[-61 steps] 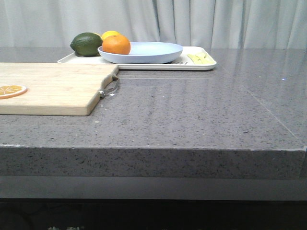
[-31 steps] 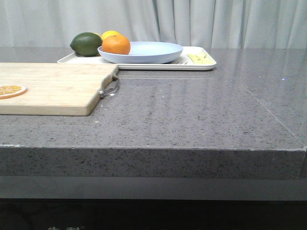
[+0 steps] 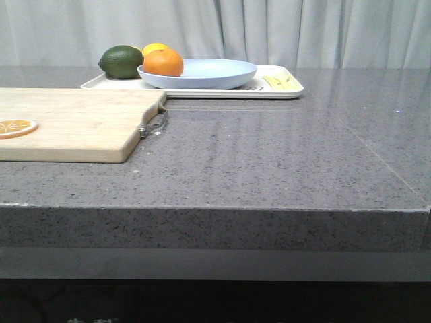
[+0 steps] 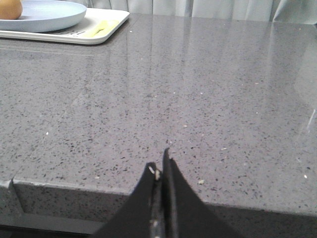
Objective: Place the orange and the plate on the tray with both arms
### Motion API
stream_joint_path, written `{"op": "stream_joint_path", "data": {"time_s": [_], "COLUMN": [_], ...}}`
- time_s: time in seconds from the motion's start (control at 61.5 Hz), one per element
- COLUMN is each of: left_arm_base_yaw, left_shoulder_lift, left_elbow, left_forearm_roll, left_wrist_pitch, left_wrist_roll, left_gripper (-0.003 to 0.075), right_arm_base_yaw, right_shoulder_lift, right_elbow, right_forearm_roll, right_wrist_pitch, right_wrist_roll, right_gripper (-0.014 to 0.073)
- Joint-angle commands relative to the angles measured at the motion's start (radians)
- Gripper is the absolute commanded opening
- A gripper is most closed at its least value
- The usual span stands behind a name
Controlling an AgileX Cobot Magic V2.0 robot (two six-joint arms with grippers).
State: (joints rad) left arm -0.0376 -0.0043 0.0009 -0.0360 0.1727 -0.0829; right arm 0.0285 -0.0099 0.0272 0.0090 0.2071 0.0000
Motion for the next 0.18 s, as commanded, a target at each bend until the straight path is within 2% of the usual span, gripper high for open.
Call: {"op": "stream_joint_path", "data": {"time_s": [0.0,0.163], "left_arm_base_yaw": [0.001,0.001], "left_shoulder_lift": [-0.019,-0.019], "left_elbow": [0.005,0.005], "left_forearm_roll": [-0.005,-0.005], "left_wrist_pitch": [-0.086,-0.086], "left_wrist_roll": [0.000,0.000], "left_gripper": [-0.0018,-0.0018], "right_arm_base_yaw": [-0.005,-0.005], "right_shoulder_lift": [-0.022,-0.022], "right_elbow": [-0.004,-0.004], "right_forearm_roll": [0.001,0.001], "right_wrist_pitch": [-0.089,-0.089], "right_wrist_roll": [-0.008,-0.008], "right_gripper": [-0.0066,-0.0066]}}
